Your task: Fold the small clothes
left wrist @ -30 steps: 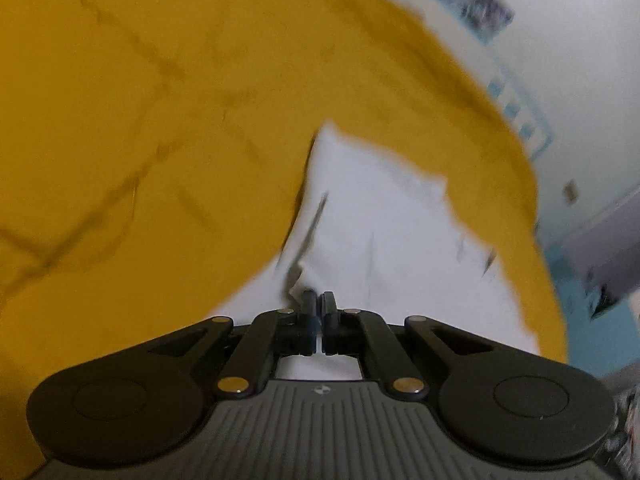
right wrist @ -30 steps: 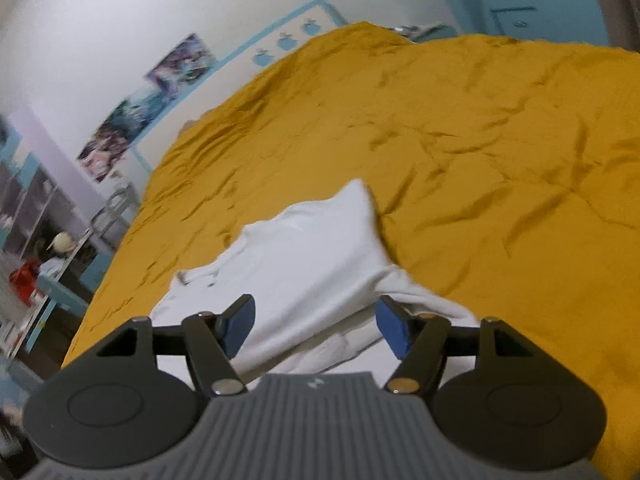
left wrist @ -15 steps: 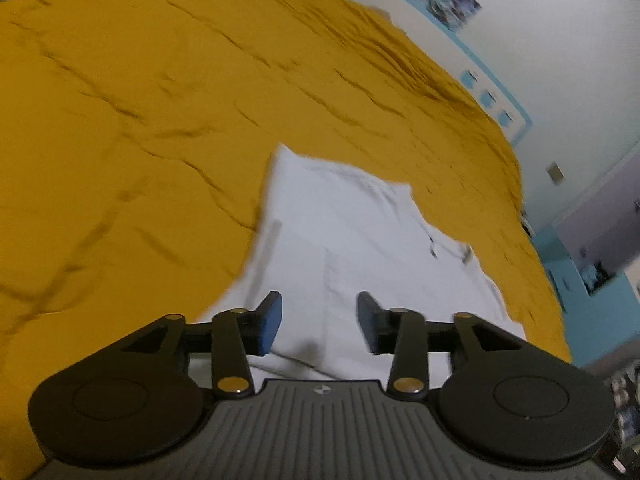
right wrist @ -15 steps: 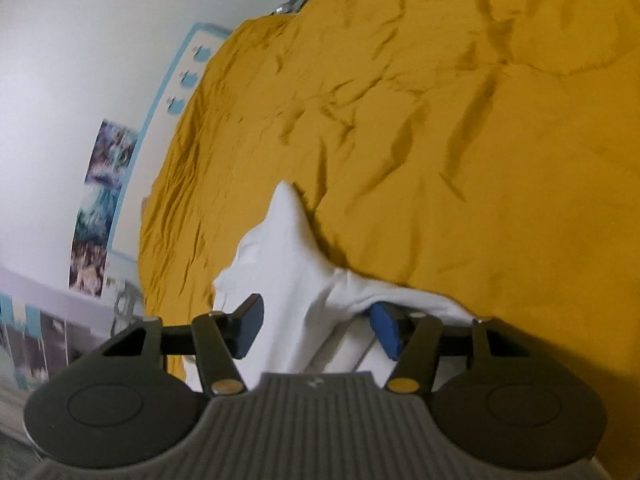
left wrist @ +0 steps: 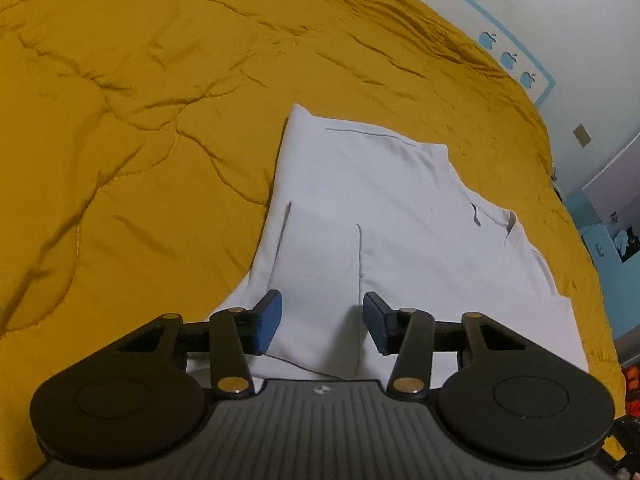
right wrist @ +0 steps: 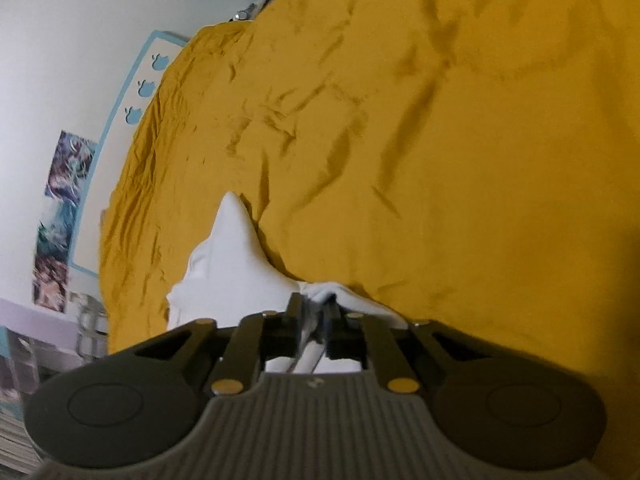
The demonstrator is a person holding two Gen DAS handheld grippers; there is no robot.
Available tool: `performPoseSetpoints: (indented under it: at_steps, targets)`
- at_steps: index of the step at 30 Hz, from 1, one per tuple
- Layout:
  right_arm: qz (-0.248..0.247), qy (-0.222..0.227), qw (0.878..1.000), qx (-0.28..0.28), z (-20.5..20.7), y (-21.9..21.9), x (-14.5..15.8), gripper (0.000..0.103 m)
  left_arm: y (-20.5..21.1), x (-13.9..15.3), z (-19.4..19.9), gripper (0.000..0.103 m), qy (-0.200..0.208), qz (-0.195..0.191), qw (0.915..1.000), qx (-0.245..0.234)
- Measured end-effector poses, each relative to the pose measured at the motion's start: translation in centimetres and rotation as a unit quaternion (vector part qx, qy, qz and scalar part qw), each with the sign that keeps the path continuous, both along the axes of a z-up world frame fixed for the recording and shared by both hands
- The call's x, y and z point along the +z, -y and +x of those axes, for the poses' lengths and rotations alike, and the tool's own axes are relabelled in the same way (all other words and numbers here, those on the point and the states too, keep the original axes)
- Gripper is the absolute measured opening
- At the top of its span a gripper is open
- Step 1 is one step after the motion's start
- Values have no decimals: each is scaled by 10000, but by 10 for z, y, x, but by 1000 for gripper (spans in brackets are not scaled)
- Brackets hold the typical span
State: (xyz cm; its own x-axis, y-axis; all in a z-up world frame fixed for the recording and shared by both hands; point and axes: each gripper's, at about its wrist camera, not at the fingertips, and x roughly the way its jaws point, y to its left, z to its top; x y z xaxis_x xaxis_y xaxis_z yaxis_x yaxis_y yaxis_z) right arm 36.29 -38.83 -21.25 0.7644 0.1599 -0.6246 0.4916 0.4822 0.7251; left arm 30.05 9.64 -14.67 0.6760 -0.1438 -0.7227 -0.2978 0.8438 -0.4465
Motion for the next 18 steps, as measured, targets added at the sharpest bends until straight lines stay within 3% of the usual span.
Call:
performPoseSetpoints:
  at_steps: [1, 4, 7, 9, 10, 11, 13, 16, 18]
  targets:
    - [-57, 0, 10000, 44, -1, -1, 5, 13, 0, 4, 0, 56, 2, 16, 10000, -10]
    - [-402, 145, 9988, 220, -2, -7, 25, 13, 5, 19, 7, 58, 275, 12, 9994, -199]
    - [-806, 632, 9932, 552, 5, -17, 46, 13, 9, 25, 18, 62, 488, 56, 9983, -301]
    - [-1038, 922, 9858, 944, 20, -30, 54, 24, 12, 23, 30, 62, 447, 49, 9985, -322]
    - [-992, 1033, 9825, 1193, 30, -36, 53, 35, 12, 20, 34, 62, 382, 40, 9987, -321]
    - [-898, 1053, 9813, 1341, 36, -40, 49, 36, 13, 15, 39, 62, 290, 26, 9991, -307]
    - [-681, 968, 9801, 1592, 52, -47, 39, 36, 15, 7, 42, 62, 170, 39, 9995, -276]
    - [-843, 530, 9817, 1625, 65, -50, 20, 36, 16, -6, 46, 62, 90, 93, 9994, -308]
    - [-935, 301, 9844, 1462, 66, -44, 9, 29, 13, -11, 47, 65, 117, 72, 9993, -346]
